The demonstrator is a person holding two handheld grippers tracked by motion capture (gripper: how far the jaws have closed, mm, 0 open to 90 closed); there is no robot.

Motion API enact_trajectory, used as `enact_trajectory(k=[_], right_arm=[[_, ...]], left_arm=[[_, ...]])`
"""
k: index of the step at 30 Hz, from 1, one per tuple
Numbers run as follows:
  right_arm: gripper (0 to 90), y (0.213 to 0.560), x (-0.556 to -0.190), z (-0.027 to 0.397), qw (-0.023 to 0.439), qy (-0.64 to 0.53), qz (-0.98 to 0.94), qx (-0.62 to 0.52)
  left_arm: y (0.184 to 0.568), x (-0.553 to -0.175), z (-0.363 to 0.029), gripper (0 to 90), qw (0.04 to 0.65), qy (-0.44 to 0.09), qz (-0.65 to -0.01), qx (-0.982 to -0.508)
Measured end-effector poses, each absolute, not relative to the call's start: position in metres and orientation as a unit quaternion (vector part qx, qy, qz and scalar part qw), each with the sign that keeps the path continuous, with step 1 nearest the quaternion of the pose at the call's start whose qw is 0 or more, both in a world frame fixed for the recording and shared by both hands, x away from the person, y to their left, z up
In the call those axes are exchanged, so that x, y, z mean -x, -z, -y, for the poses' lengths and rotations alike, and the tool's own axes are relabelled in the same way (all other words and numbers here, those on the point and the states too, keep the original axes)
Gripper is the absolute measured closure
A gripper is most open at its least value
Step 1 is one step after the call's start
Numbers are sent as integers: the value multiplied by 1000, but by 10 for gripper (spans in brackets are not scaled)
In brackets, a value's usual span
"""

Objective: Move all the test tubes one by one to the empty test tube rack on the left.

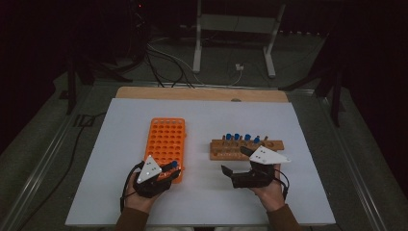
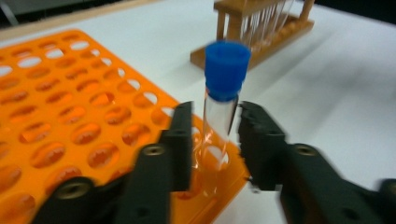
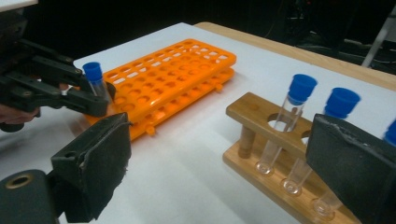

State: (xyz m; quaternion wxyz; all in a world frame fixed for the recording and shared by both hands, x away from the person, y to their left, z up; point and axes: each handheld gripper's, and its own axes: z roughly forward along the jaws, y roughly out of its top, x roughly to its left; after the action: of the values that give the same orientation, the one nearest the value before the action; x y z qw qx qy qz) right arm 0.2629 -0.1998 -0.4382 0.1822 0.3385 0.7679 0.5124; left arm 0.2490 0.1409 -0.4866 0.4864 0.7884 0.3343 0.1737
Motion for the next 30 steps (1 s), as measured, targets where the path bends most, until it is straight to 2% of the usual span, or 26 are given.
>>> enact_trajectory(k=[4,6,8,9,11,13,14,18,25,30], right_arm=[[67,436,-265,205,187,-517,-761,-345],[66,434,-266,209,191,-517,-757,-350],[66,432,-267,213,197,-517,-754,-354],[62,431,-268,215,201,-516,-752,-357],[59,430,-271,219,208,-514,-749,-361],[60,428,-274,227,217,-512,-743,-371],[60,428,-274,227,217,-512,-743,-371],[63,426,-279,238,237,-504,-736,-385],[75,433,-293,256,255,-480,-730,-415],[181,446,-302,262,257,-459,-735,-428]], left_arm=[[479,-245,-146,529,497,-204,-344,-770],[475,-244,-151,523,503,-207,-348,-763],[472,-244,-158,481,512,-195,-358,-756],[471,-244,-161,381,512,-196,-365,-753],[469,-244,-167,361,511,-200,-373,-748],[467,-243,-174,223,509,-208,-387,-740],[465,-243,-177,223,504,-214,-396,-737],[463,-243,-189,25,497,-231,-420,-723],[460,-247,-201,7,508,-235,-431,-707],[460,-249,-203,40,510,-226,-426,-712]])
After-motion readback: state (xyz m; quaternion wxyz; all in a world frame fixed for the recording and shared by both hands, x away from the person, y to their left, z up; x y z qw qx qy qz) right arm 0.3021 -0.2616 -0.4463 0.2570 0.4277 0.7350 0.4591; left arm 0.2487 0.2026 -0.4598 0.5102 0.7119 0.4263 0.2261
